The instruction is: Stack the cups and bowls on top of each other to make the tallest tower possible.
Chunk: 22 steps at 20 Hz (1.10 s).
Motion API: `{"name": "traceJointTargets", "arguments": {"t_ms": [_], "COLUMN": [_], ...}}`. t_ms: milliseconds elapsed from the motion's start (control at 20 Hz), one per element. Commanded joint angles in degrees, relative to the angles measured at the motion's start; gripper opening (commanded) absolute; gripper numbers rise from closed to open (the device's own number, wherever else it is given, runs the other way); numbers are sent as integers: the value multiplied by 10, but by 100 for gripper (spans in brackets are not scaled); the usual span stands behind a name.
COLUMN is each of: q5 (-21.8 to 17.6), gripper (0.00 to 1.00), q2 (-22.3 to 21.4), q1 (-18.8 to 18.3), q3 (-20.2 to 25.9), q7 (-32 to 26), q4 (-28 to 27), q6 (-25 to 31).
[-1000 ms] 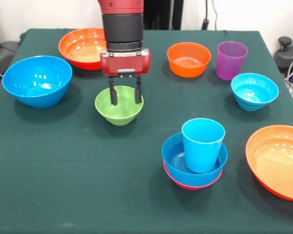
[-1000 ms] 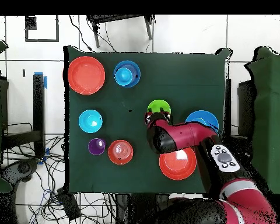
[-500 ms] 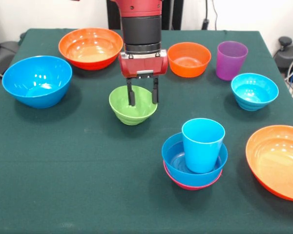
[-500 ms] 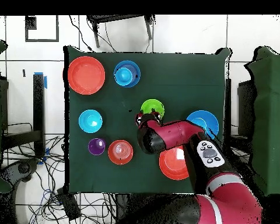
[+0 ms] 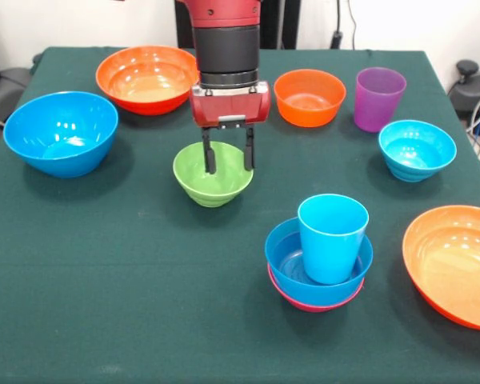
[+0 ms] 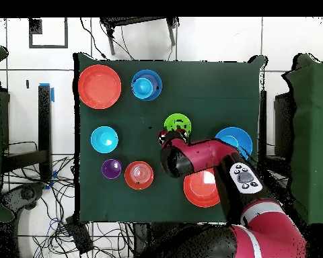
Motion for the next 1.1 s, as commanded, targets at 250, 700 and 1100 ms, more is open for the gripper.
{"name": "traceJointTargets", "arguments": {"t_ms": [250, 700, 1100], "q5": [-21, -21, -28], "gripper": [100, 100, 100], "q2": [9, -14, -15], "q1": [-33, -30, -13], "q3": [48, 48, 35], "q7": [-59, -51, -33], "q4": [-18, 1, -4], "q6": [104, 118, 105]}}
